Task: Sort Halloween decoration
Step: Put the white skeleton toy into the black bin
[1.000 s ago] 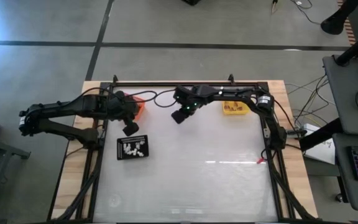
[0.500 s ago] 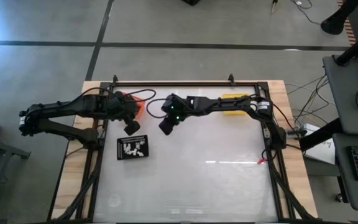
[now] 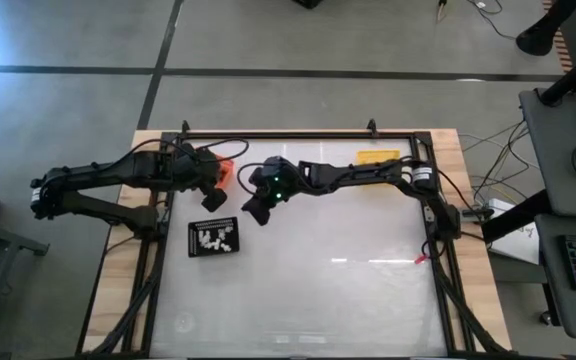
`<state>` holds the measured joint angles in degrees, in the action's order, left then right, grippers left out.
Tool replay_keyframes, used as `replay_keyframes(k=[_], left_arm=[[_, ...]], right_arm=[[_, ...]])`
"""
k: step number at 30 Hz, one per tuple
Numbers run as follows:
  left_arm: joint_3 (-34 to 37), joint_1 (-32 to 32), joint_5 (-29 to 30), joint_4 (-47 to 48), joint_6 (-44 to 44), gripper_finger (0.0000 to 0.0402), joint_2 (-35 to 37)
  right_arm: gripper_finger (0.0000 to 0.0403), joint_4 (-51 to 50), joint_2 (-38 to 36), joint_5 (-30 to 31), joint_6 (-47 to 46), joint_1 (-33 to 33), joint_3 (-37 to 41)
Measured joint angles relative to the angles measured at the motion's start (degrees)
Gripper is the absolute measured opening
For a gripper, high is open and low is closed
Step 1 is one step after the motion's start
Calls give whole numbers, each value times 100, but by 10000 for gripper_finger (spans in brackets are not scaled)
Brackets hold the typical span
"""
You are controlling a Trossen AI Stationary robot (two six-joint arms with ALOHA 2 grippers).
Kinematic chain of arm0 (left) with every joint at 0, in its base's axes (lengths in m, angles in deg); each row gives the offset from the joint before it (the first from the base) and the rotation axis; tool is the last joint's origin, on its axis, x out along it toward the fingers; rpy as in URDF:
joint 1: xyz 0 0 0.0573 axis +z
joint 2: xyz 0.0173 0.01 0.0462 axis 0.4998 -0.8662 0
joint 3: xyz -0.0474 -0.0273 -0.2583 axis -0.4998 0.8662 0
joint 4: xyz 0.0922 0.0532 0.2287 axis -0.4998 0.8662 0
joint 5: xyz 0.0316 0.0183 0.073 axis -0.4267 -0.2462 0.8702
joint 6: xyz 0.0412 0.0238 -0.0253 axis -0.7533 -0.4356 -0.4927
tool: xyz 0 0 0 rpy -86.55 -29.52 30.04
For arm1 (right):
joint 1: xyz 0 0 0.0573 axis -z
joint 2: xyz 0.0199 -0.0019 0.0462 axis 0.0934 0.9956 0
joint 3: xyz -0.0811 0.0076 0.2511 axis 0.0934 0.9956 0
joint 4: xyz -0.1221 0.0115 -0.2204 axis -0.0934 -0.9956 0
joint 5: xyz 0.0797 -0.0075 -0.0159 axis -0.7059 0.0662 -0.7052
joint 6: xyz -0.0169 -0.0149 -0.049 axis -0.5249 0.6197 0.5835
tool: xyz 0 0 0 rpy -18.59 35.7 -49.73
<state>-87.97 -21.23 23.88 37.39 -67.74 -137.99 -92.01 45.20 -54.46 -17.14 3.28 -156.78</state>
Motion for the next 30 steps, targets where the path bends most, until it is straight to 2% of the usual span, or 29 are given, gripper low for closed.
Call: replay_keyframes(k=[17,25,30], left_arm=[[0,0,-2,-2,19,40,2],[0,4,-2,2,-264,40,2],[0,2,-2,2,-468,40,2]], right_arm=[[9,971,576,-13,-223,-321,-4],[9,1792,833,209,-1473,-342,-4],[9,1884,942,449,-2051,-412,-4]])
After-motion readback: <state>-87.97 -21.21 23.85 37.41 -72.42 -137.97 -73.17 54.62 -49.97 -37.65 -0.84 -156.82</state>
